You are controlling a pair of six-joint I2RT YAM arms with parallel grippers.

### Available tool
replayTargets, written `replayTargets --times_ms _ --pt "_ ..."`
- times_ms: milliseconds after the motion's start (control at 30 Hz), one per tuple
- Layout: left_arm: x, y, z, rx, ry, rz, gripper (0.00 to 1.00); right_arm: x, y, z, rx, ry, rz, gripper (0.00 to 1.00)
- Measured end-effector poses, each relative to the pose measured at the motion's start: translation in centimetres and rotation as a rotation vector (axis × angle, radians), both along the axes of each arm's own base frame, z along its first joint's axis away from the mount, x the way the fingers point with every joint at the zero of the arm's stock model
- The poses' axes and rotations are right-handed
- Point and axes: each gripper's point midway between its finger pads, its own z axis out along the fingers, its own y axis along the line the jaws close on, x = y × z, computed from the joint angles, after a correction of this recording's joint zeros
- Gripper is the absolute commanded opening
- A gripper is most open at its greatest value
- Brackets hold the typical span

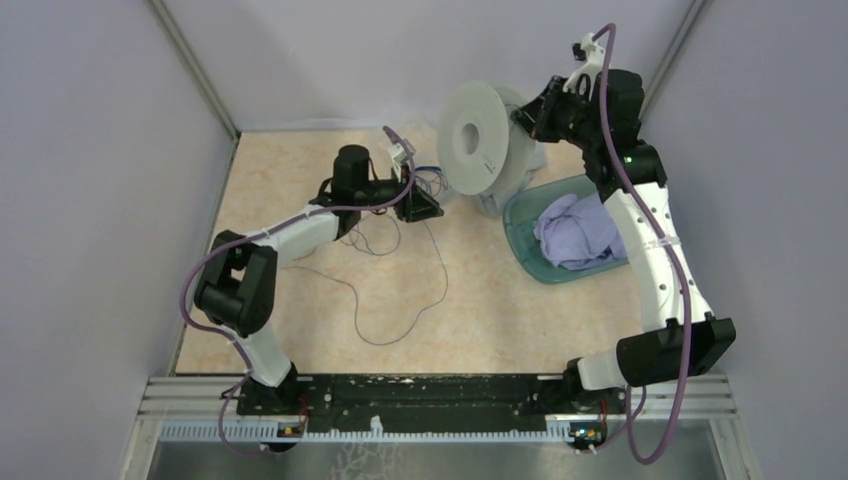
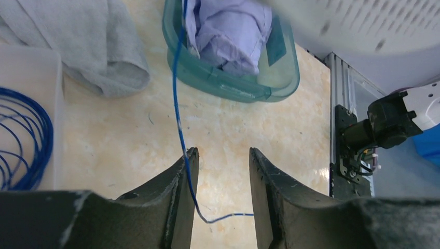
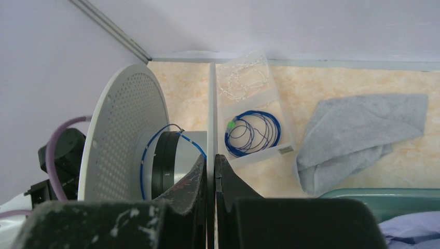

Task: Wrap the cables
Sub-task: Wrap the cable around the cable reel.

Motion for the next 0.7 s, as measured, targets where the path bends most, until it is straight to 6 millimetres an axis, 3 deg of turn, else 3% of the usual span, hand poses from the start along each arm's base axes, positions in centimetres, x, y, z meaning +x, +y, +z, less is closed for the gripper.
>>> replayTargets --times_ms 200,367,700 --pt "-2.1 0.0 -3.2 0.039 0.046 -0.038 0.44 0.4 -1.5 1.1 0.006 -0.017 -0.048 0.0" --pt "-4.1 -1.6 -3.4 0.04 0.032 -0.109 0.43 0.6 -2.2 1.6 0.007 -0.029 -0.07 0.0" --pt "-7.6 -4.4 -3.6 0.04 0.033 -0.22 0.05 1.5 -4.9 1.6 0.011 -0.025 -0.158 0.0"
